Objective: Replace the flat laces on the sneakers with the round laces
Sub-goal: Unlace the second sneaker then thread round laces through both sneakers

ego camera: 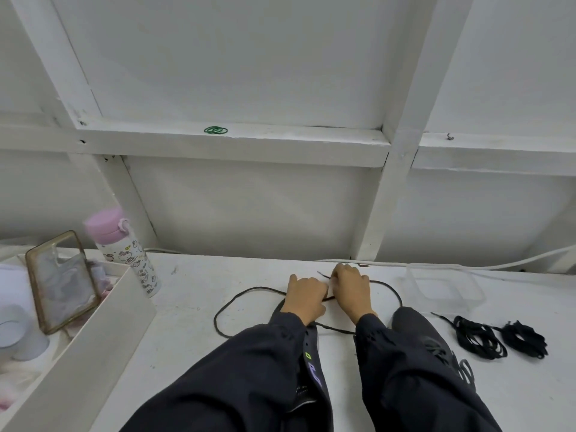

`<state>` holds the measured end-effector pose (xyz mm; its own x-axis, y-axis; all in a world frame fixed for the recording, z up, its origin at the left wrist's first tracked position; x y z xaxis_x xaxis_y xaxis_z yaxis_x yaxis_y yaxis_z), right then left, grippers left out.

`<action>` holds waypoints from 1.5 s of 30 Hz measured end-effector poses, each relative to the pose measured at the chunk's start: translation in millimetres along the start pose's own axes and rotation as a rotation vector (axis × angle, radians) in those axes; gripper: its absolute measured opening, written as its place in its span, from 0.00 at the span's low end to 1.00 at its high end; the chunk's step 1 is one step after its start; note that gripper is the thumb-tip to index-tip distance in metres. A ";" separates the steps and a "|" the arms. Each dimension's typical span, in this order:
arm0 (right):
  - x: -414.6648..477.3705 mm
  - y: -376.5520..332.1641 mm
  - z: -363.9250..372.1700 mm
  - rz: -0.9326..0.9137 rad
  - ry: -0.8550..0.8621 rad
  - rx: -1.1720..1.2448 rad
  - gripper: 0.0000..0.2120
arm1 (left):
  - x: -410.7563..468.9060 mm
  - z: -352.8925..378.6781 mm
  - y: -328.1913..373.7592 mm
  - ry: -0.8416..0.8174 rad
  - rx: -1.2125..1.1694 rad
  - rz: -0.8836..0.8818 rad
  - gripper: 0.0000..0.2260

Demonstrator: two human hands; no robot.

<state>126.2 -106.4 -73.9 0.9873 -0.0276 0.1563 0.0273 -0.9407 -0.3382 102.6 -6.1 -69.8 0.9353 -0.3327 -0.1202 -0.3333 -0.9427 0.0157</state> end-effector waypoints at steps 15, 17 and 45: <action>-58.9 1.1 -86.9 0.234 0.140 1.105 0.05 | -25.1 -49.9 -71.5 0.215 -1.165 -0.128 0.13; -74.2 -11.0 -87.1 0.178 0.043 1.146 0.07 | -49.9 -56.8 -93.7 0.314 -1.264 -0.161 0.17; -127.4 -52.7 -45.8 -0.128 -0.250 0.452 0.02 | -138.2 -6.3 -54.6 0.145 -0.903 -0.194 0.03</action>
<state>-8.2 -68.8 -33.5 0.9773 0.2112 0.0147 0.1597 -0.6899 -0.7061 -7.7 91.3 -47.8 0.9909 -0.1104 -0.0775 -0.0084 -0.6243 0.7812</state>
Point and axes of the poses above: each hand's wrist, its own x-axis towards the middle knuckle, its own z-axis out of the palm, y = z × x, the point moved 8 cm from there along x, towards the middle knuckle, and after that the axes turned 3 degrees about -z, right-handed, at the moved point
